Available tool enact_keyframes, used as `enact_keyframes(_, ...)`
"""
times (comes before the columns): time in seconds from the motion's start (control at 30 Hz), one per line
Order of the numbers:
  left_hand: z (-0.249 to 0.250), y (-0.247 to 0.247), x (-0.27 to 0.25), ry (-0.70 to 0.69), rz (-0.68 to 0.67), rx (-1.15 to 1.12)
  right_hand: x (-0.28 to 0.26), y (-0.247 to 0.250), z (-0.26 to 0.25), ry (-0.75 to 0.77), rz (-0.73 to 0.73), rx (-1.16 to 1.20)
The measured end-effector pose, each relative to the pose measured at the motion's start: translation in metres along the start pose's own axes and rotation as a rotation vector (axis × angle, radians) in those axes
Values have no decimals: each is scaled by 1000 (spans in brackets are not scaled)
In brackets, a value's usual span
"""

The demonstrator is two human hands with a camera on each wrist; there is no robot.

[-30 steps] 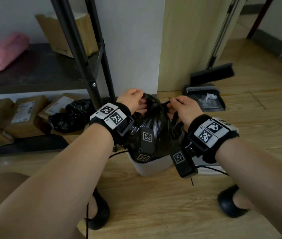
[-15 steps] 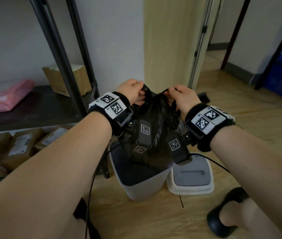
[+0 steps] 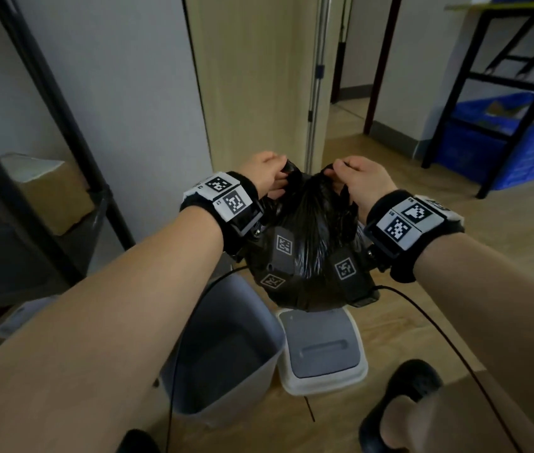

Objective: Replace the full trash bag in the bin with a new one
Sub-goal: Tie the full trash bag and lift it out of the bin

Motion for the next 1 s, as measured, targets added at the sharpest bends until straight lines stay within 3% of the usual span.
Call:
enact_keyframes(0.27, -55, -47, 85, 120, -60, 102, 76, 23, 68, -54, 77, -230)
enact_keyframes(0.63, -176, -74, 212, 289, -85, 239, 179, 12, 211, -256, 47, -332)
enact_keyframes(0.87, -232, -90, 251, 225, -136, 443, 204, 13, 258, -222, 50, -437)
enact_keyframes(1.0, -240, -104, 259, 173, -167, 460, 221, 19, 263, -205, 63, -499)
Point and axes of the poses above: each hand's wrist, its own x-axis towards the middle knuckle, its own y-axis out of the back of the hand, z = x × y, the point moved 5 cm from there along x, towards the middle knuckle, and after that the axes turned 6 degrees about z, right-handed, at the moved point
